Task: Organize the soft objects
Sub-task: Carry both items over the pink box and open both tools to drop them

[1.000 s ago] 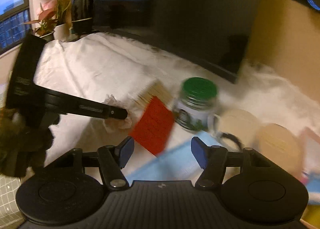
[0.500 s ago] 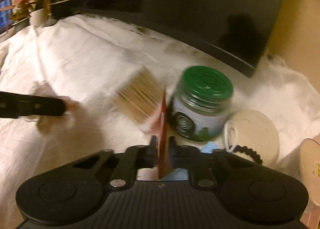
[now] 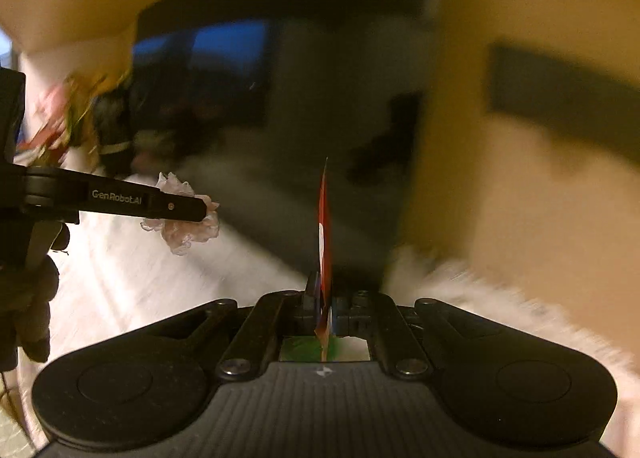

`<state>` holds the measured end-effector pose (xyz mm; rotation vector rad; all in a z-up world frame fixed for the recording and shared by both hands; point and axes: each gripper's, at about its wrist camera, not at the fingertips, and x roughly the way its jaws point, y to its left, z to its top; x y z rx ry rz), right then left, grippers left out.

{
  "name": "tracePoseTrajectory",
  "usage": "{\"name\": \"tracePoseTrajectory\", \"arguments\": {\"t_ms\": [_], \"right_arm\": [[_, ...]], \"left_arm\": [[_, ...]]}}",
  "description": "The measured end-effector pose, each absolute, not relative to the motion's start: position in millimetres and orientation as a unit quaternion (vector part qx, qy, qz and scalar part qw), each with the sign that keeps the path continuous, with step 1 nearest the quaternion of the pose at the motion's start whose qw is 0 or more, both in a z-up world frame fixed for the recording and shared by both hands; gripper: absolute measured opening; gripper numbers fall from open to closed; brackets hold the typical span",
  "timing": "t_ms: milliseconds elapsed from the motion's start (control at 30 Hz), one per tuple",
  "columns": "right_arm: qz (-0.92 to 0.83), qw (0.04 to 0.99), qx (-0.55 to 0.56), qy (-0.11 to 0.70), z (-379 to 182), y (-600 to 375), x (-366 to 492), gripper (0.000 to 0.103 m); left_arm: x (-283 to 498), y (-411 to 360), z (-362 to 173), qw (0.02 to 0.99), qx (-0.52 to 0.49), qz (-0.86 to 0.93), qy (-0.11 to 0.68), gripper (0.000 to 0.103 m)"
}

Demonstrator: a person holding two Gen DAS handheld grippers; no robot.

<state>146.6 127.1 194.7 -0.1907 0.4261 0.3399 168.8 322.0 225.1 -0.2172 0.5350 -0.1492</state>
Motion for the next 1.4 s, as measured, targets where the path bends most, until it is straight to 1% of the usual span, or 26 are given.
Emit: {"name": "tracePoseTrajectory", "arguments": {"t_ms": [100, 267, 600, 767, 867, 900, 933, 967, 1033, 1067, 1133, 1200, 1300, 1400], "right_arm": [[0.12, 0.97, -0.084, 0.194, 214, 90, 142, 0.005], [0.042, 0.979, -0.063, 0.19, 225, 35, 135, 0.005], [-0.062, 0.975, -0.021, 0.214, 230, -71, 103, 0.005], [-0.083, 0.967, 0.014, 0.241, 219, -112, 94, 0.005], [-0.081, 0.96, 0.035, 0.265, 206, -128, 101, 0.005], [-0.08, 0.958, 0.041, 0.271, 201, -132, 104, 0.005], [-0.079, 0.956, 0.047, 0.278, 197, -135, 106, 0.005], [-0.079, 0.954, 0.052, 0.285, 192, -138, 108, 0.005], [-0.078, 0.95, 0.061, 0.297, 185, -143, 115, 0.005], [-0.078, 0.948, 0.064, 0.302, 181, -145, 118, 0.005], [-0.072, 0.945, 0.064, 0.312, 176, -147, 124, 0.005], [-0.06, 0.942, 0.065, 0.323, 170, -147, 132, 0.005], [-0.054, 0.937, 0.049, 0.34, 157, -142, 145, 0.005], [-0.051, 0.931, 0.023, 0.36, 138, -138, 155, 0.005]], "left_arm": [[183, 287, 241, 0.953, -0.111, -0.129, 0.253, 0.02], [196, 223, 241, 0.935, -0.106, -0.218, 0.26, 0.021], [216, 104, 209, 0.874, -0.102, -0.357, 0.313, 0.021], [215, 63, 182, 0.838, -0.109, -0.395, 0.36, 0.022], [219, 41, 161, 0.816, -0.134, -0.408, 0.387, 0.023], [222, 38, 155, 0.807, -0.15, -0.414, 0.393, 0.027], [224, 31, 144, 0.799, -0.159, -0.418, 0.402, 0.032], [225, 22, 135, 0.798, -0.143, -0.414, 0.414, 0.035], [222, 2, 118, 0.809, -0.053, -0.382, 0.443, 0.036], [218, -5, 111, 0.812, -0.018, -0.38, 0.444, 0.036], [212, -11, 104, 0.81, 0.003, -0.388, 0.439, 0.036], [209, -6, 108, 0.815, -0.028, -0.401, 0.417, 0.036], [213, 10, 122, 0.829, -0.105, -0.403, 0.372, 0.036], [226, 21, 127, 0.826, -0.157, -0.392, 0.374, 0.036]]}}
